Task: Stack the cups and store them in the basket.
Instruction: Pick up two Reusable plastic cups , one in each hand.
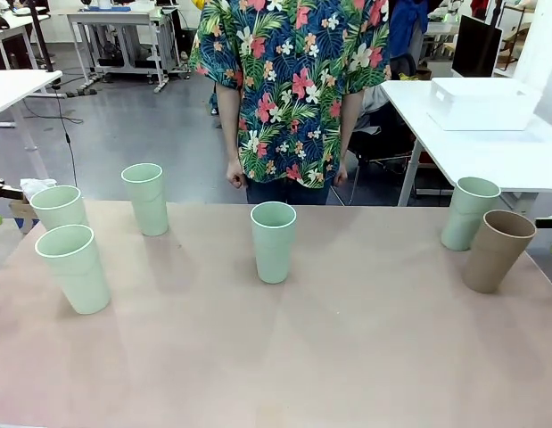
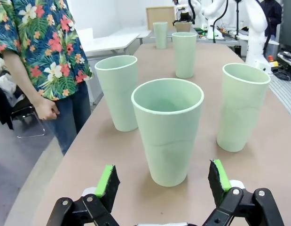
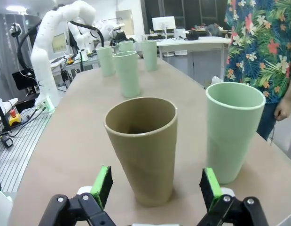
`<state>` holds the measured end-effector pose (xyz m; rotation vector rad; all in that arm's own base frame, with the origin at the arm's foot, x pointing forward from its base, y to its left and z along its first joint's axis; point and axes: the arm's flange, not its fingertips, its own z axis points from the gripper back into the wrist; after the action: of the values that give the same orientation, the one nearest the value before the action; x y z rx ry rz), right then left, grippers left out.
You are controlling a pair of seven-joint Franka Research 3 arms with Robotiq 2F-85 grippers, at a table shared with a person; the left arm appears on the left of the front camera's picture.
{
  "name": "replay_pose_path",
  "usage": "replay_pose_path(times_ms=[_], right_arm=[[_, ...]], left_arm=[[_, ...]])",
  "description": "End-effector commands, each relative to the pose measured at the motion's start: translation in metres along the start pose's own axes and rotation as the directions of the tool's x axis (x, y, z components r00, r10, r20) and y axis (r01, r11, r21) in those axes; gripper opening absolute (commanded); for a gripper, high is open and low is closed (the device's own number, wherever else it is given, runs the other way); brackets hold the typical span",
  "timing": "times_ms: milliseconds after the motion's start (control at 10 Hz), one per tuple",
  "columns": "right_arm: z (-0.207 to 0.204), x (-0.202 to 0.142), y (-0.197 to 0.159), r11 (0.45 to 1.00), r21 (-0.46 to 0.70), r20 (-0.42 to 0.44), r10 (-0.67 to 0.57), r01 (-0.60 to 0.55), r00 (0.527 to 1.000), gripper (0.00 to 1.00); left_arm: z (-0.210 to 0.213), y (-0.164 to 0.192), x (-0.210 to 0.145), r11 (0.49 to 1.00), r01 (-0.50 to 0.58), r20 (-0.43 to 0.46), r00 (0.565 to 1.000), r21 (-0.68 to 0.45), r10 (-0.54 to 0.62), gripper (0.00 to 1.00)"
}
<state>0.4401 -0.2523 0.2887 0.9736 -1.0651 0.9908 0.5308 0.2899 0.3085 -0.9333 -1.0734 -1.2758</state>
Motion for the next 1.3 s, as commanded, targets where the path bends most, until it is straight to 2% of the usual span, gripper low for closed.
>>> replay_pose_path(times_ms=[0,500,800,1200], right_arm=[[-0.004,-0.014,0.001,0.998,0.051,0.049,0.03,-0.033,0.998,1.0],[-0.029,-0.032,-0.005,0.998,0.019,0.086,0.063,-0.064,0.994,1.0],[-0.035,-0.039,-0.013,0.997,0.068,0.104,0.03,-0.037,0.994,1.0],[-0.042,-0.046,-0.02,0.997,0.06,0.137,0.049,-0.058,0.989,1.0]], left_arm=[[-0.005,0.009,0.004,1.0,-0.009,0.043,0.999,-0.003,0.009,1.0],[-0.024,0.012,-0.01,1.0,-0.003,0.068,0.998,0.011,0.002,1.0],[-0.032,0.014,-0.017,1.0,-0.01,0.079,0.997,-0.001,0.01,1.0],[-0.042,0.016,-0.026,1.0,0.008,0.106,0.994,-0.009,-0.007,1.0]])
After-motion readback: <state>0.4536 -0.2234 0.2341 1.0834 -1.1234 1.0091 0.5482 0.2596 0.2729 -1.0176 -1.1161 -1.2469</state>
